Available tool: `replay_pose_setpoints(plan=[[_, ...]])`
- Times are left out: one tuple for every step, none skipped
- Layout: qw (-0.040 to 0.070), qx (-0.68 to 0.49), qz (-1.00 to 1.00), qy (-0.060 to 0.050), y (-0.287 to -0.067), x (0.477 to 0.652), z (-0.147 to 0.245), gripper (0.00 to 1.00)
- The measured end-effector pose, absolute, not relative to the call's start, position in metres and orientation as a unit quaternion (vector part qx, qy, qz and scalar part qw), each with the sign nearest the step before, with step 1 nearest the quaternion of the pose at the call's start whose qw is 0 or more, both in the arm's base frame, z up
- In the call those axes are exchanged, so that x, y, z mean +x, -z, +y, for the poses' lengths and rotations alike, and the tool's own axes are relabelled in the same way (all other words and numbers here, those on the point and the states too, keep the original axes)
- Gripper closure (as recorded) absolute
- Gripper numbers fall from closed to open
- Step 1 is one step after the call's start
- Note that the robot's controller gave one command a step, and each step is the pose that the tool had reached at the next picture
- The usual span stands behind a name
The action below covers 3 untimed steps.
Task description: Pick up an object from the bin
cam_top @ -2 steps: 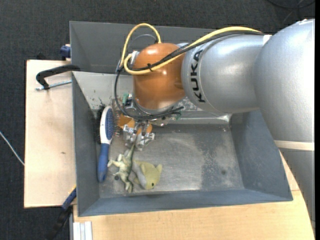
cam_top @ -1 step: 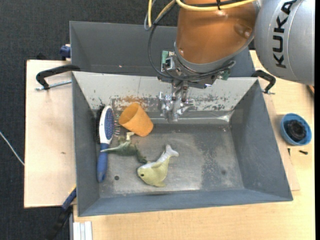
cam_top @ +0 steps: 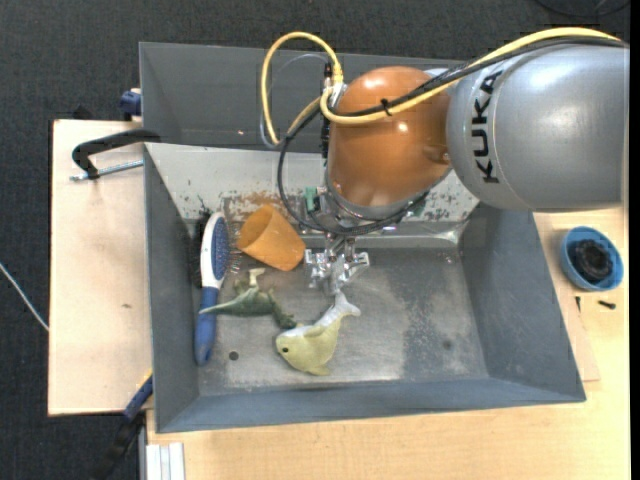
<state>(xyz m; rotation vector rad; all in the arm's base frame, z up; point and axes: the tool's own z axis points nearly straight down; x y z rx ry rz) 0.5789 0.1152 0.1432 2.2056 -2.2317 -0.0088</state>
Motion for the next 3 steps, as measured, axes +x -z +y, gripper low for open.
replay_pose_setpoints(plan=[[-0.002, 0.725, -0.688, -0.001, -0.208, 0.538, 0.088, 1.00], [0.001, 0.745, -0.667, 0.003, -0.153, 0.527, 0.101, 1.00], [-0.006, 0.748, -0.663, -0.003, -0.230, 0.533, 0.099, 1.00]])
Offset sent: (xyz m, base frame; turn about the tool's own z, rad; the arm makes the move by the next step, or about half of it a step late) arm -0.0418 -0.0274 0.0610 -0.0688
